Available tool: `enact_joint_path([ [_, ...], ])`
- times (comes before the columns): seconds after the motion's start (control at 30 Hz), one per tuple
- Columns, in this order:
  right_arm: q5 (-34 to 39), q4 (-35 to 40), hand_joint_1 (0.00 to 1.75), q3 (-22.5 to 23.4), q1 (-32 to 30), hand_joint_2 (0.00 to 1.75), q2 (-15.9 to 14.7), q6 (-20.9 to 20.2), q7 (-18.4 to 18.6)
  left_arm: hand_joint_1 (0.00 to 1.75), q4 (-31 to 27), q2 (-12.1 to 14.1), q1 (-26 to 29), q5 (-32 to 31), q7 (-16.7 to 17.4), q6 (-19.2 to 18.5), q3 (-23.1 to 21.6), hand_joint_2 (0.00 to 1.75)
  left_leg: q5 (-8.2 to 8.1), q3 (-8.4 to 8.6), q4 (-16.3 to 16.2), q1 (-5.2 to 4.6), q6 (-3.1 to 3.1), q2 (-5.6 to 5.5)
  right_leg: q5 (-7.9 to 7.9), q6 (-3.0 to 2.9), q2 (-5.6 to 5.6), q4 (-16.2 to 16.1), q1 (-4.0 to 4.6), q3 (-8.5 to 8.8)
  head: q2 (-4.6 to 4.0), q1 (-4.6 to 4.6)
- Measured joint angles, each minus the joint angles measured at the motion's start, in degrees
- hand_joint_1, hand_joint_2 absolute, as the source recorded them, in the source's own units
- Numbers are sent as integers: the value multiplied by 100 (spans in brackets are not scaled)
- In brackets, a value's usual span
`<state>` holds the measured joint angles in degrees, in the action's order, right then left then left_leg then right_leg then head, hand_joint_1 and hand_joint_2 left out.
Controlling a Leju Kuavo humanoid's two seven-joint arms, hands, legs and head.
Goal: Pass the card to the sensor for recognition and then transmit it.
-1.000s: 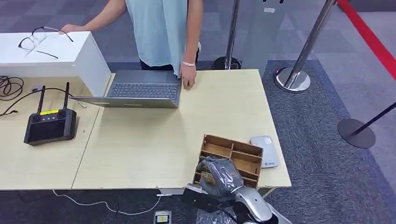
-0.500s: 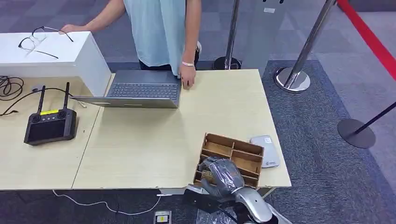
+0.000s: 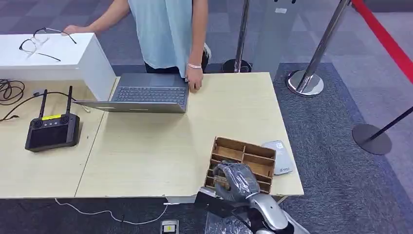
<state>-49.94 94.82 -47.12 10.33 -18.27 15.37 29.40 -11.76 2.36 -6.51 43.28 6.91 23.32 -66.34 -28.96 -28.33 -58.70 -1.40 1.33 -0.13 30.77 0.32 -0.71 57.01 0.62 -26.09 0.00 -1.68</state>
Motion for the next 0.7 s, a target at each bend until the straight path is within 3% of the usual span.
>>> enact_joint_path([
  [0.7,-111,356,89,218,1,175,-146,-151,61,0,0,2,0,2,-13,11,0,175,0,-3,0,0,0,0,0,0,0,0,0,-3,0,0],
])
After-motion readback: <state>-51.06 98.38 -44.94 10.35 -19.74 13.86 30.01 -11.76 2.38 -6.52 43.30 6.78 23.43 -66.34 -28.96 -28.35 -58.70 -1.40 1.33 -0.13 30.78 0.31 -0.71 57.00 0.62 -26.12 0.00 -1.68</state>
